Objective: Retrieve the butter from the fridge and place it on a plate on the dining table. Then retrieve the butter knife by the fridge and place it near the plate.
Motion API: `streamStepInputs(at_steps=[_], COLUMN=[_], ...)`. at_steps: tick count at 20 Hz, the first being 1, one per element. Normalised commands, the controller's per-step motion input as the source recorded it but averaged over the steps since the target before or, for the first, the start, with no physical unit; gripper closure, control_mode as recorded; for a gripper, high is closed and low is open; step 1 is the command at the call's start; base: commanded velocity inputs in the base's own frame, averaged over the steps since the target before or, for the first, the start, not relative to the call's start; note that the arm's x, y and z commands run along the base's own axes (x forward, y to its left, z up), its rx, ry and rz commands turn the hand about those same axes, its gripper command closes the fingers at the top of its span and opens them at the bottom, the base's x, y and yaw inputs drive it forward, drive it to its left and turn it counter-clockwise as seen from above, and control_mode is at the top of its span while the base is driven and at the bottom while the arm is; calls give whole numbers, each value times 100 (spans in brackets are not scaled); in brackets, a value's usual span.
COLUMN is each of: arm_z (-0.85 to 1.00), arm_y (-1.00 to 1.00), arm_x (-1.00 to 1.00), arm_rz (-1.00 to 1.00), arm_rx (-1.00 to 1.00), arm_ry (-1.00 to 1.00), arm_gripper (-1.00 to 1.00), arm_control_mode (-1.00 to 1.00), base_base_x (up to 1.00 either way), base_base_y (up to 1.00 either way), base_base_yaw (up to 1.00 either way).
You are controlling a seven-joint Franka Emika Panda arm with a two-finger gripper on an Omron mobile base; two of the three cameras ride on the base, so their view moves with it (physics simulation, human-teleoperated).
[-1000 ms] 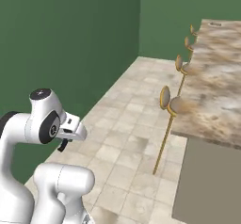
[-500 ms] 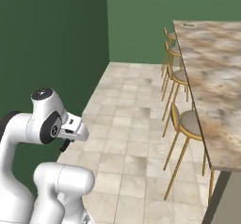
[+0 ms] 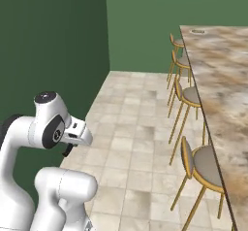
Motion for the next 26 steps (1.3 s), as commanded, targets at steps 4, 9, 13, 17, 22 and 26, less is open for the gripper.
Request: streamStepInputs(at_steps=[4,9,13,17,22,26], arm_z=[0,0,0,0,0,0], arm_y=[0,0,0,0,0,0], arm_x=[0,0,0,0,0,0], arm_rz=[0,0,0,0,0,0], arm_rx=[0,0,0,0,0,0], arm_ry=[0,0,0,0,0,0], arm_gripper=[100,100,100,100,100,100], arm_control_mode=[100,100,100,100,100,100], base_base_x=[100,100,100,100,100,100], base_base_y=[20,17,21,30,30,19], base_base_yaw=[0,-2,-2,-2,-3,-2])
